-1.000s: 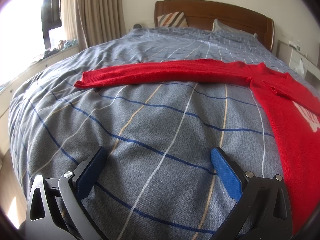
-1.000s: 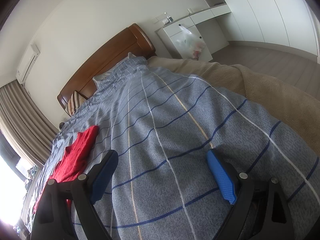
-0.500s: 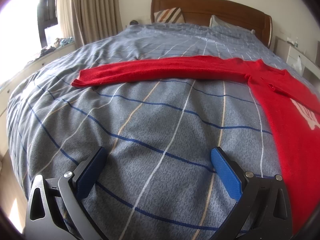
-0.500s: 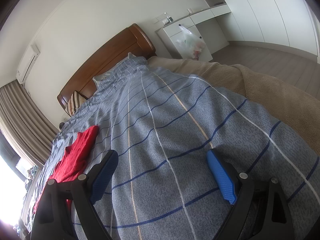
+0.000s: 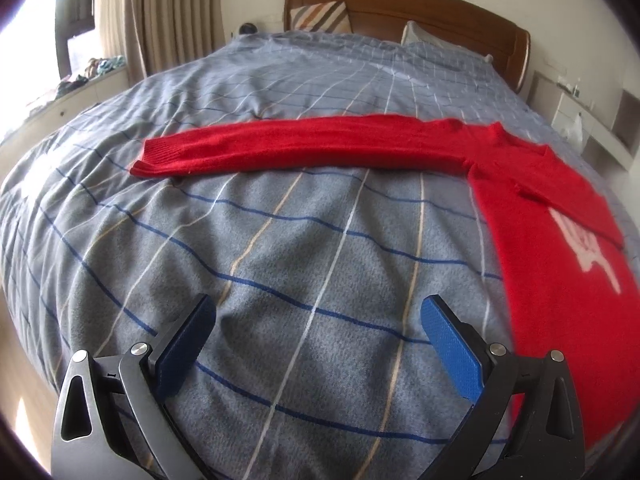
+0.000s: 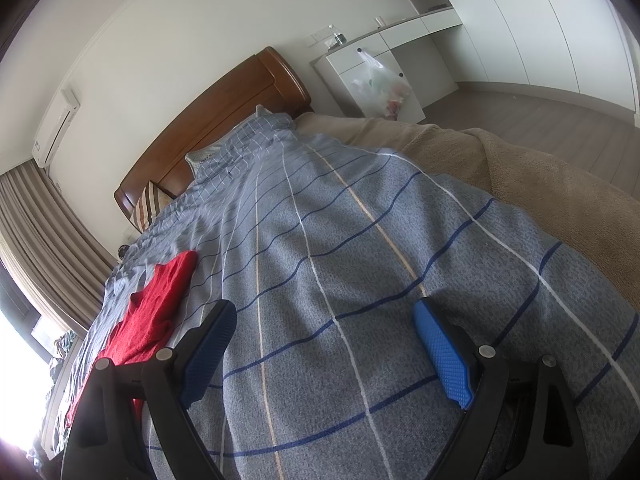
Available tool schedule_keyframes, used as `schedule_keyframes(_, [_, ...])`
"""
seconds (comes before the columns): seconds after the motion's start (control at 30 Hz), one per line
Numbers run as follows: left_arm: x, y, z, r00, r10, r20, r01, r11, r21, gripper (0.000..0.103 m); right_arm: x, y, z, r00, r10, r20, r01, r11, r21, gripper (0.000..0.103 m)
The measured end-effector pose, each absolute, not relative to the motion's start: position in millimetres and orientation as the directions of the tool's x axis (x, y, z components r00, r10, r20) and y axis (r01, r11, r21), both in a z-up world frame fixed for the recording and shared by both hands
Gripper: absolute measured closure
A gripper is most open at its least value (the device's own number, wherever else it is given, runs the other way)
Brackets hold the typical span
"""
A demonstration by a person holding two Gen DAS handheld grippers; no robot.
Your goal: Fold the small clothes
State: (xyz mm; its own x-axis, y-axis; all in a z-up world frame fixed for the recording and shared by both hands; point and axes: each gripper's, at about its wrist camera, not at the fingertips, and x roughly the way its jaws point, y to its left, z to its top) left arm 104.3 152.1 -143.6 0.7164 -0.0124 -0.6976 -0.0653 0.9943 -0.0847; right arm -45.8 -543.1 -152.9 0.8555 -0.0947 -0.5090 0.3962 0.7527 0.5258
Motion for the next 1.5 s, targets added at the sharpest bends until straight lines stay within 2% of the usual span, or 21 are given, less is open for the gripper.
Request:
schedule_keyframes(0.17, [117, 202, -103, 0.738, -0.102, -0.667, -0.081, 0.968, -0.237, 0.001, -47, -544, -153, 0.855, -0.093, -0.510, 0.396, 0.753, 0.526, 0.013])
schedule_keyframes(0.37, [165, 314, -85, 0.732, -0.069, -0.678, -0.306, 0.856, -0.417, 0.001, -46, -543, -153, 0.853, -0.095, -0.513, 0.398, 0.755, 0.522, 0.013])
schedule_keyframes(0.53, [213, 341, -110, 0.629, -0.074, -0.773, -0.374, 0.844, -0.385, 0.006, -43, -542, -153, 0.848, -0.101, -0.521, 0.405, 0.758, 0.511, 0.013])
schedule_keyframes(0.6, [229, 336, -124, 0.580, -0.062, -0.812, -0.382, 0.860, -0.339, 0.017, -42, -542, -153, 0.846, -0.102, -0.523, 0.406, 0.759, 0.509, 0.013])
schedule_keyframes(0.67, [243, 331, -139, 0.538, -0.058, -0.841, -0.387, 0.869, -0.307, 0.021, -42, -541, -153, 0.846, -0.103, -0.524, 0.407, 0.759, 0.508, 0.013])
schedule_keyframes(0.73, [253, 325, -149, 0.510, -0.041, -0.859, -0.391, 0.879, -0.275, 0.031, -41, -542, -153, 0.845, -0.103, -0.524, 0.407, 0.759, 0.508, 0.013])
schedule_keyframes(0.77, [256, 321, -150, 0.510, -0.029, -0.860, -0.386, 0.886, -0.259, 0.052, -41, -541, -153, 0.844, -0.104, -0.526, 0.408, 0.760, 0.506, 0.013])
schedule_keyframes(0.8, [258, 318, -148, 0.510, -0.012, -0.860, -0.380, 0.894, -0.238, 0.088, -41, -541, -153, 0.844, -0.104, -0.526, 0.409, 0.760, 0.506, 0.013])
schedule_keyframes(0.83, [260, 313, -143, 0.510, -0.007, -0.860, -0.375, 0.898, -0.230, 0.094, -42, -541, -154, 0.844, -0.104, -0.526, 0.409, 0.760, 0.505, 0.013])
schedule_keyframes(0.9, [263, 303, -121, 0.544, 0.024, -0.838, -0.361, 0.909, -0.209, 0.096, -42, -541, -154, 0.845, -0.103, -0.525, 0.408, 0.759, 0.507, 0.013])
schedule_keyframes(1.03, [275, 247, -44, 0.667, -0.025, -0.745, -0.204, 0.955, -0.215, 0.097, -42, -541, -154, 0.844, -0.104, -0.526, 0.409, 0.760, 0.506, 0.013])
schedule_keyframes(1.2, [294, 117, 44, 0.743, -0.216, -0.633, 0.097, 0.971, -0.218, 0.097, -42, -541, -153, 0.844, -0.103, -0.526, 0.408, 0.760, 0.506, 0.013])
schedule_keyframes(1.37, [289, -28, 64, 0.673, -0.427, -0.604, 0.397, 0.897, -0.192, 0.096, -41, -541, -153, 0.844, -0.104, -0.526, 0.409, 0.760, 0.506, 0.013])
schedule_keyframes(1.43, [284, -79, 49, 0.577, -0.505, -0.642, 0.502, 0.839, -0.209, 0.086, -41, -541, -153, 0.844, -0.104, -0.527, 0.409, 0.760, 0.505, 0.013])
schedule_keyframes(1.47, [280, -100, 37, 0.534, -0.513, -0.672, 0.529, 0.823, -0.208, 0.067, -41, -541, -153, 0.844, -0.103, -0.526, 0.408, 0.760, 0.506, 0.013])
schedule_keyframes(1.5, [276, -115, 26, 0.507, -0.503, -0.700, 0.536, 0.820, -0.201, 0.035, -41, -541, -153, 0.845, -0.103, -0.525, 0.408, 0.759, 0.507, 0.013])
